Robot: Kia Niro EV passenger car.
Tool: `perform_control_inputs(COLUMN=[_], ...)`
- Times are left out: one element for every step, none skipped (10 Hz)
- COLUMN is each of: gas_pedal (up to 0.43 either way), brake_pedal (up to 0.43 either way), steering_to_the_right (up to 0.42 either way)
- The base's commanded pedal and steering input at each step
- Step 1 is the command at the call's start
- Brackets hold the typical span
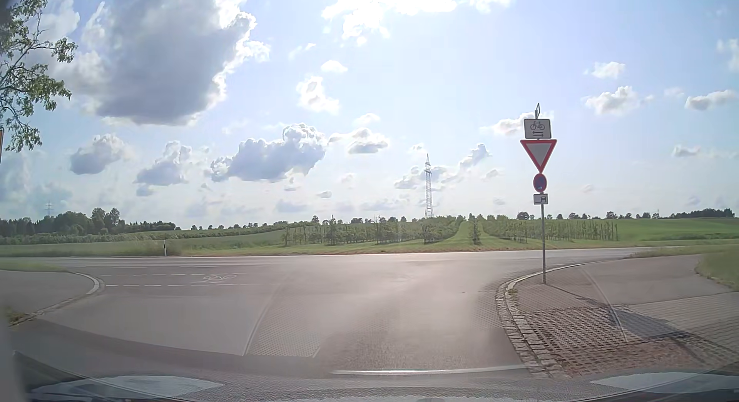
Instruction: Follow the waypoints while adhering to traffic rules and regulations
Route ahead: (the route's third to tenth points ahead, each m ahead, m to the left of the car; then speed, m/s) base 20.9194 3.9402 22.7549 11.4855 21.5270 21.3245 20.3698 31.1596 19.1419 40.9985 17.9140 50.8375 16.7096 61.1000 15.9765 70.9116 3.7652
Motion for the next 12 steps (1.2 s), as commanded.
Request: perform_control_inputs(gas_pedal=[0.000,0.000,0.000,0.000,0.000,0.000,0.000,0.000,0.000,0.000,0.000,0.000], brake_pedal=[0.183,0.183,0.189,0.189,0.195,0.201,0.213,0.226,0.220,0.220,0.220,0.220], steering_to_the_right=[0.005,0.005,0.005,0.005,0.005,0.005,0.005,0.005,0.005,0.005,0.005,0.005])
